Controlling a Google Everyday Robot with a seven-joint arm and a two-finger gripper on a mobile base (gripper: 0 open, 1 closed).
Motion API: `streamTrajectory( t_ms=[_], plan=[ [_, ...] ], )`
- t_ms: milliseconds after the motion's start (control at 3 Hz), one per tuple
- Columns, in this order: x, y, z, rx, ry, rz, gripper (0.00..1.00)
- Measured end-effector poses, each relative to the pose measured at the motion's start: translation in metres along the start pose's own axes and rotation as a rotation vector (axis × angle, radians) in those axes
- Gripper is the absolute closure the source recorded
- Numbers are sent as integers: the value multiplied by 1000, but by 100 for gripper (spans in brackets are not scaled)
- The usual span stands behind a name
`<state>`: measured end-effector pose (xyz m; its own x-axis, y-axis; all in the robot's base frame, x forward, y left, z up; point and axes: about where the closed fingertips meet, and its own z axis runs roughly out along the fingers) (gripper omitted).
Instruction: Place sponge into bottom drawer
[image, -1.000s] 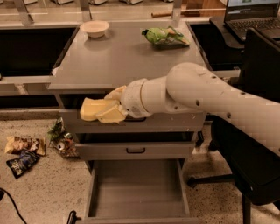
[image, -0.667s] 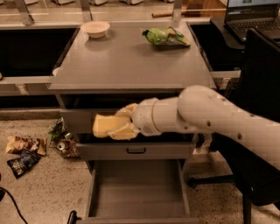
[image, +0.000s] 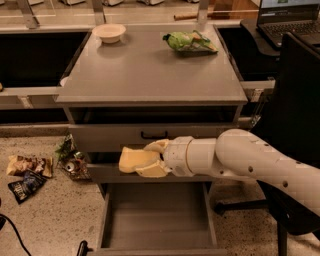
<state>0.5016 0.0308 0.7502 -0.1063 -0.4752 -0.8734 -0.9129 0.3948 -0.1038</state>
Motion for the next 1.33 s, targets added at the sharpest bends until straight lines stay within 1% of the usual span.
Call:
streamTrajectory(
  t_ms=[333,667,1000,1333],
  plan=[
    [28,-3,10,-6,17,22,100],
    [87,-5,25,-9,55,24,100],
    [154,-6,43,-19,94,29,100],
    [221,-2,67,-50,134,72,100]
  ],
)
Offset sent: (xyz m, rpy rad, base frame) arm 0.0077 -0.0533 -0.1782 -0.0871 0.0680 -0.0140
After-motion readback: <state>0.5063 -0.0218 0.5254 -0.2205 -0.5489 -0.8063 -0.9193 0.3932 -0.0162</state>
